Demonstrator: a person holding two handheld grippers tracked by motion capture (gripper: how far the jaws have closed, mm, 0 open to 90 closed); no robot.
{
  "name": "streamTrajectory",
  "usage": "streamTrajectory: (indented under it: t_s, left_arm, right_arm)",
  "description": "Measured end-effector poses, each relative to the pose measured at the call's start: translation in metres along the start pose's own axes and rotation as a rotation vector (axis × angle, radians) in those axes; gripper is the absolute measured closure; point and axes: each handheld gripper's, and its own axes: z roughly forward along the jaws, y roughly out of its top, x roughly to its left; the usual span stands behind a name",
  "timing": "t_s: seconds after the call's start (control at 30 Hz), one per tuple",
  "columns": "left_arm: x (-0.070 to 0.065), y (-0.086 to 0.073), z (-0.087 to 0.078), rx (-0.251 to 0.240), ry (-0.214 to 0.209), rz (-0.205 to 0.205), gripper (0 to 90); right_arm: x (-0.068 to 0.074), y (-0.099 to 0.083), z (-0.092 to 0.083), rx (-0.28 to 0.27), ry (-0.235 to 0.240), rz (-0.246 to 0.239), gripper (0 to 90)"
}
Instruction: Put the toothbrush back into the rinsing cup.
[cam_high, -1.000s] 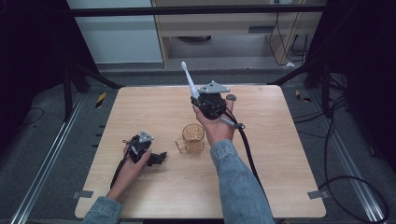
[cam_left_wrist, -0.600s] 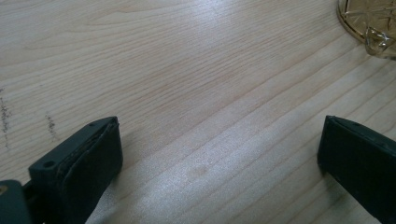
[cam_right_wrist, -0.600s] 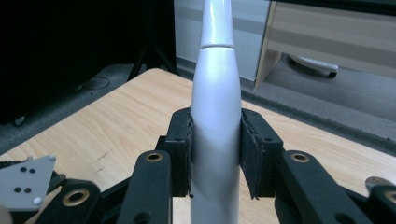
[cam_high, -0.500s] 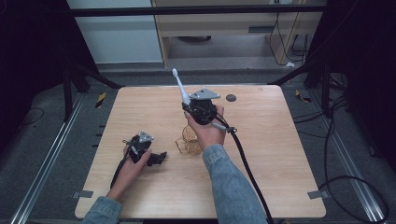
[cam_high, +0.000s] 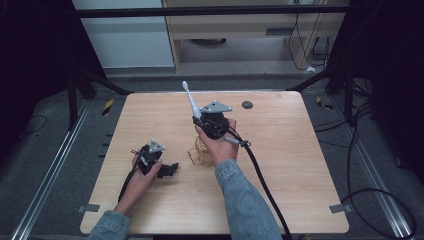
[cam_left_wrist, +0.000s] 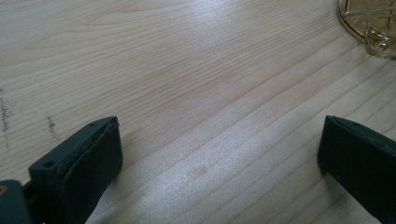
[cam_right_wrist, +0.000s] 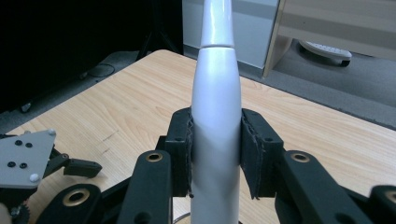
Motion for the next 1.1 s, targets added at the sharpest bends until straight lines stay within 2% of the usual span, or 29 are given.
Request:
streamTrajectory:
  t_s: [0.57,1.1]
  left_arm:
    - [-0.001,0.000,0.001,-0.001,-0.005,0.000,0.0]
    - [-0.001,0.001,0.001,0.001,-0.007,0.005,0.0]
  right_arm:
    - [-0.001,-0.016,0.005,0.043,-0.002,-0.006,66.4]
    - [-0.005,-0.021,0.004,0.055,-0.005,-0.008,66.4]
